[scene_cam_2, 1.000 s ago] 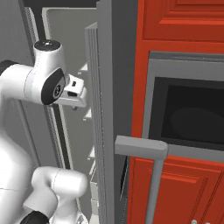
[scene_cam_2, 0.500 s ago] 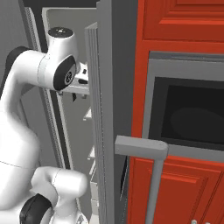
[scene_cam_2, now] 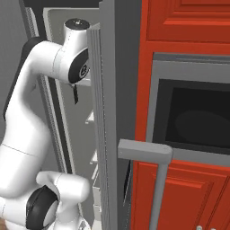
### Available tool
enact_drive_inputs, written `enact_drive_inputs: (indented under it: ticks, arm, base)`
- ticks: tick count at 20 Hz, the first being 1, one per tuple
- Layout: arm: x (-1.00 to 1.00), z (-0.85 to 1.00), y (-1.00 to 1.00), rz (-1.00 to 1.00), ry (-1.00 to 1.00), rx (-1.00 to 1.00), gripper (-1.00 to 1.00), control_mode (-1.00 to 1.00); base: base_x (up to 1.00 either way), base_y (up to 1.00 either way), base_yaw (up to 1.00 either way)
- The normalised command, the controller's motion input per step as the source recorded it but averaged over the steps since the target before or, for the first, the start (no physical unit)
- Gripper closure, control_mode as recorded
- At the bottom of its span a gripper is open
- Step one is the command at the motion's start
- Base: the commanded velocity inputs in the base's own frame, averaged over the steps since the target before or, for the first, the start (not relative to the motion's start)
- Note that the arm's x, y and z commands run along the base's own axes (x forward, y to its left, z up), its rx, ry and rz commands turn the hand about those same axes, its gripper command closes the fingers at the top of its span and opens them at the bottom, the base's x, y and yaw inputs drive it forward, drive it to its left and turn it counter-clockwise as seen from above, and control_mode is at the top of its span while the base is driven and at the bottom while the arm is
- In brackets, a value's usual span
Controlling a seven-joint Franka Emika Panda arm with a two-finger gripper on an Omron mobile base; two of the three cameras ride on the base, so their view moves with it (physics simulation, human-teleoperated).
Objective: Take the fish, mushroom, and lime from the freezer and place them in the bowl on the counter.
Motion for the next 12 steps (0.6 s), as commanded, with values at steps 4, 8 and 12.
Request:
enact_drive_inputs:
  ticks: [4, 8, 12]
  arm:
    - [0.33, 0.29, 0.00, 0.00, -0.14, 0.04, -1.00, -1.00]
    - [0.35, 0.27, 0.00, 0.00, -0.16, 0.03, -1.00, -1.00]
    - [0.42, 0.17, 0.00, 0.00, -0.15, 0.03, -1.00, -1.00]
  base:
    - [0.00, 0.00, 0.00]
    - [0.00, 0.00, 0.00]
    - [0.00, 0.00, 0.00]
